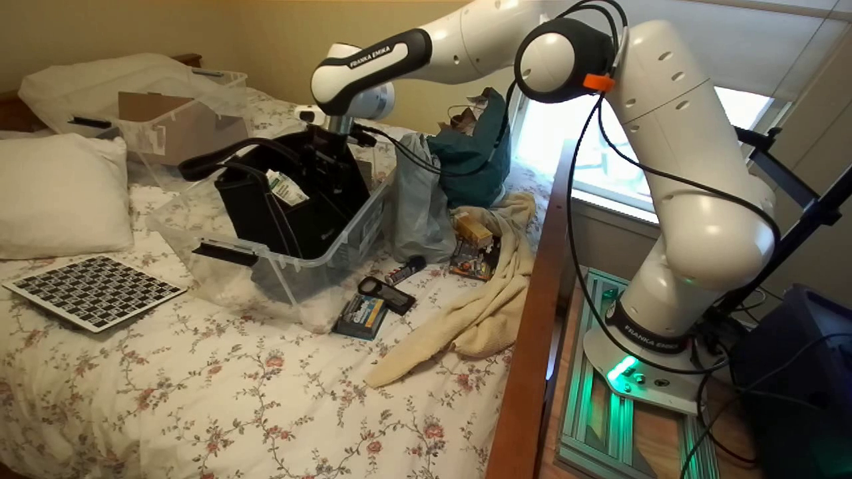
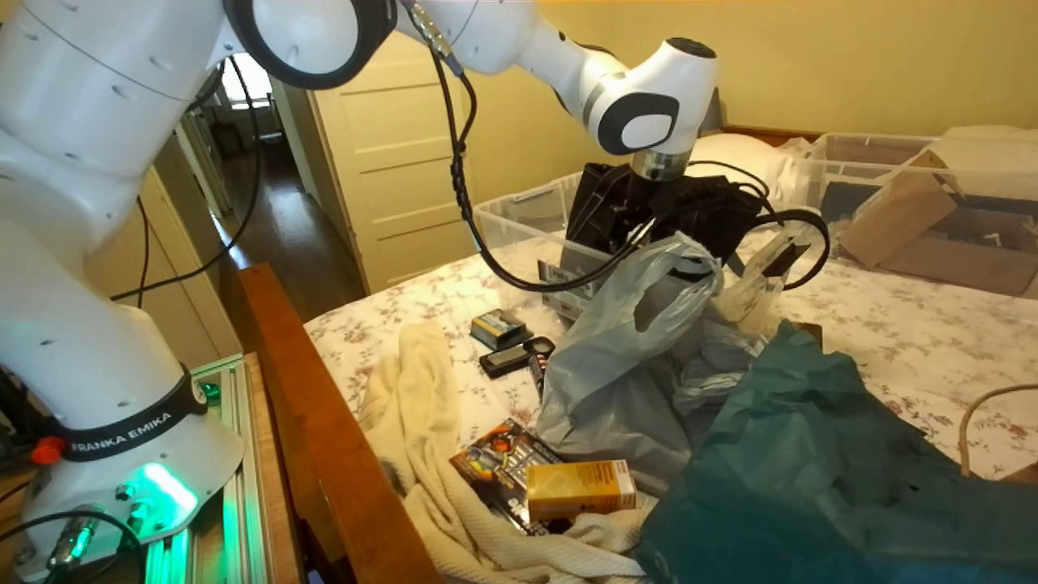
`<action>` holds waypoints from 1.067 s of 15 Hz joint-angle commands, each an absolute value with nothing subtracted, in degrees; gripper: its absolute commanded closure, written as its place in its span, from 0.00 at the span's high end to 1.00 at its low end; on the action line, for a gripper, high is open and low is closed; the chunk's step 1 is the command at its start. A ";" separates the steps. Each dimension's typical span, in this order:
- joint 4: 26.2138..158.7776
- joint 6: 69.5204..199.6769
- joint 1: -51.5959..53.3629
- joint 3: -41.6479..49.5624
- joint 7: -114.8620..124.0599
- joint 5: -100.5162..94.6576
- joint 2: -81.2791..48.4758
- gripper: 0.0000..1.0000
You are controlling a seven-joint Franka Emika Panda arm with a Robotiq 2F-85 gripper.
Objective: Pick up the small white box and place it in the shopping bag
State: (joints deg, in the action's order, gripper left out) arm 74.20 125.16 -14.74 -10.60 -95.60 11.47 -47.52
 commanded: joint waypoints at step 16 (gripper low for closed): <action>69.53 121.80 -12.45 -9.74 -101.08 10.34 -51.33 0.90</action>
State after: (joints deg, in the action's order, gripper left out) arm 71.77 122.12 -12.24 -8.65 -99.49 9.12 -49.54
